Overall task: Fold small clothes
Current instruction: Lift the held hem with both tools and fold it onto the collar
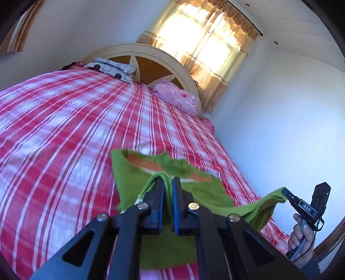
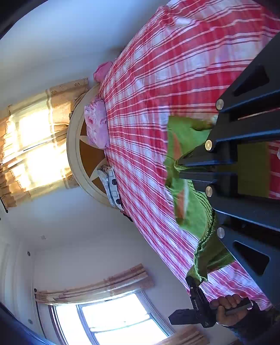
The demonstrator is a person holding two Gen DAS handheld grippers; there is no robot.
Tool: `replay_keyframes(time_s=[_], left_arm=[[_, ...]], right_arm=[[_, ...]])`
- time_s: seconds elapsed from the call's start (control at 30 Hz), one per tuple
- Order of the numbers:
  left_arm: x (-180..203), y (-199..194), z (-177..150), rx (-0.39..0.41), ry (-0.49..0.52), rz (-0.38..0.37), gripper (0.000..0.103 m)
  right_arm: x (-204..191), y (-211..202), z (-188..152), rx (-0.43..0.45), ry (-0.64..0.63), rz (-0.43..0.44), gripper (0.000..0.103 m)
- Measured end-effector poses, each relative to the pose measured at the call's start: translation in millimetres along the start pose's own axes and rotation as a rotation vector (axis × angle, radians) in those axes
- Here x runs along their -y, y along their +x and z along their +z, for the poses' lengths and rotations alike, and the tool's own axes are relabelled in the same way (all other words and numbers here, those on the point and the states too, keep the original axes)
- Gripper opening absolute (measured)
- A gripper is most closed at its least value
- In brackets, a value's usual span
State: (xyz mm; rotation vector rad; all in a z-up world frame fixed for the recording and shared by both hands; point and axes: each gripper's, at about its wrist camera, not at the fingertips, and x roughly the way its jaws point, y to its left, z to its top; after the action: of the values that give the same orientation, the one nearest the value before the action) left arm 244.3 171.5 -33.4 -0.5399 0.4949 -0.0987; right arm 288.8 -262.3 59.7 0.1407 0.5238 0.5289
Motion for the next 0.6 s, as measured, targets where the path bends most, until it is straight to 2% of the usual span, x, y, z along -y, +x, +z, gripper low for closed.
replay_keyframes(time_s=[0.3,0.6], left_arm=[[-17.6,66.5,43.9,-0.022,0.012,0.068,0.007],[-51.5,146.1,49.7,-0.108,-0.012,0.145,0.005]], right_arm=[[22.1,86.4,38.9,-0.069,0.005,-0.052,0.003],[71.8,181.1,35.0,-0.218,0.076,-0.124,0.003]])
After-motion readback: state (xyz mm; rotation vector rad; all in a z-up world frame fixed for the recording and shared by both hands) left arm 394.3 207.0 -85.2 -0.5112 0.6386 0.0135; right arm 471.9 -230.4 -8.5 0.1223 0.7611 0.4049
